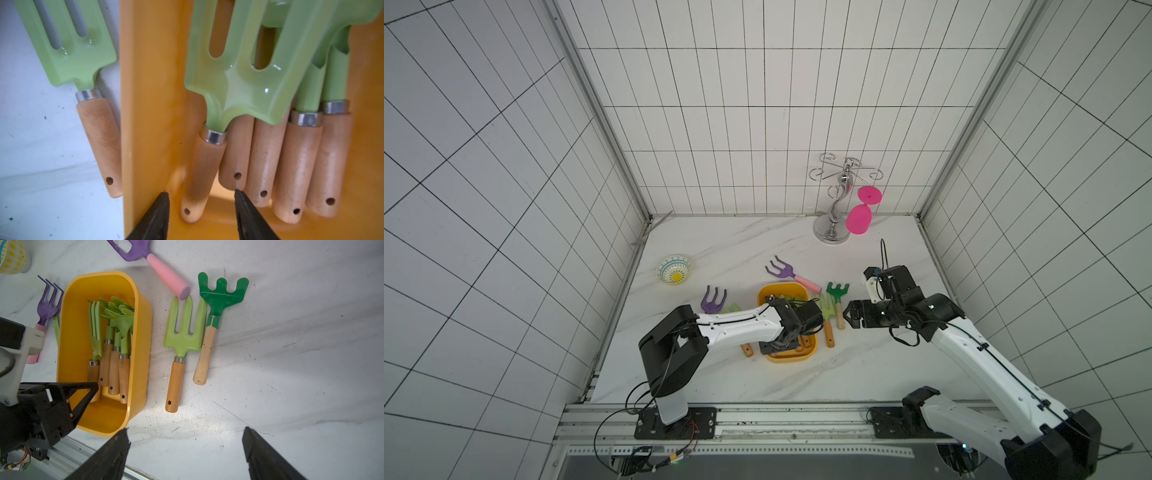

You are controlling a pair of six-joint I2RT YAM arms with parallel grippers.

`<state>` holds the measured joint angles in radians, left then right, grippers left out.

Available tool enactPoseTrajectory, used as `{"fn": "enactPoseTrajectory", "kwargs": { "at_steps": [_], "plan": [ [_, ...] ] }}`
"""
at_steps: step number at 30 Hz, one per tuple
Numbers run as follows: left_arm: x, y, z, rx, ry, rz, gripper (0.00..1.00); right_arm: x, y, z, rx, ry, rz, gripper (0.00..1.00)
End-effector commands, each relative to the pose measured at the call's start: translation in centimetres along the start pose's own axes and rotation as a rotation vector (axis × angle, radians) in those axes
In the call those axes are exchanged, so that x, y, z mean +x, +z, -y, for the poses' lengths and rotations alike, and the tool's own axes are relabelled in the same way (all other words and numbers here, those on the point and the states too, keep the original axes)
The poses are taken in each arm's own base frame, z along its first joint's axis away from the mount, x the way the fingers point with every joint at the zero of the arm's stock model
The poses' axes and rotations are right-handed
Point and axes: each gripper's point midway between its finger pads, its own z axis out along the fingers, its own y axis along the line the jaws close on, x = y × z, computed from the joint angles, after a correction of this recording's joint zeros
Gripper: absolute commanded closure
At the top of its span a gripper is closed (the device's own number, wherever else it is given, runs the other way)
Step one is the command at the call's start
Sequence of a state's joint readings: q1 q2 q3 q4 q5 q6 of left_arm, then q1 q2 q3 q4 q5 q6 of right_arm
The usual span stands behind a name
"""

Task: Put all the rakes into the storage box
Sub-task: Place the rake in the storage box.

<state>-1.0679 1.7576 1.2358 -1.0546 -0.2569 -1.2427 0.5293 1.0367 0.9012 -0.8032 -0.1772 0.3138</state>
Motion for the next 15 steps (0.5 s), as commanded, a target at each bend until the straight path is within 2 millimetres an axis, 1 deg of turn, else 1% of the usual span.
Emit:
{"fn": "enactPoseTrajectory", "kwargs": {
  "at_steps": [1, 3, 4, 5, 7, 9, 11, 12, 15],
  "plan": [
    [-2.6, -5.1, 0.0, 0.05, -0.022, 0.126, 0.43, 0.7, 0.5, 0.4, 0.007, -0.004, -0.018, 0.12],
    [-4.2, -7.9, -0.9, 0.065, -0.047, 0.197, 0.42, 0.7, 0.5, 0.4, 0.003, -0.004, -0.017, 0.12],
    [-4.9, -8.9, -1.4, 0.069, -0.062, 0.226, 0.39, 0.8, 0.5, 0.3, 0.0, -0.003, -0.019, 0.12],
    [-5.5, -9.7, -2.2, 0.066, -0.074, 0.257, 0.38, 0.8, 0.6, 0.3, -0.004, -0.002, -0.021, 0.12],
    [-6.5, -10.1, -4.1, 0.052, -0.111, 0.285, 0.38, 0.9, 0.6, 0.1, -0.012, -0.002, -0.026, 0.12],
    [-6.6, -9.4, -6.3, 0.035, -0.162, 0.261, 0.38, 0.9, 0.7, 0.0, -0.021, -0.002, -0.028, 0.12],
    [-6.5, -8.4, -7.9, 0.041, -0.215, 0.222, 0.38, 0.9, 0.8, -0.2, -0.028, -0.003, -0.028, 0.12],
    [-6.3, -7.6, -8.5, 0.054, -0.243, 0.203, 0.38, 1.0, 0.8, -0.3, -0.034, -0.003, -0.029, 0.12],
    [-5.7, -5.5, -9.3, 0.111, -0.324, 0.146, 0.38, 1.0, 0.9, -0.5, -0.048, -0.005, -0.033, 0.12]
  ]
}}
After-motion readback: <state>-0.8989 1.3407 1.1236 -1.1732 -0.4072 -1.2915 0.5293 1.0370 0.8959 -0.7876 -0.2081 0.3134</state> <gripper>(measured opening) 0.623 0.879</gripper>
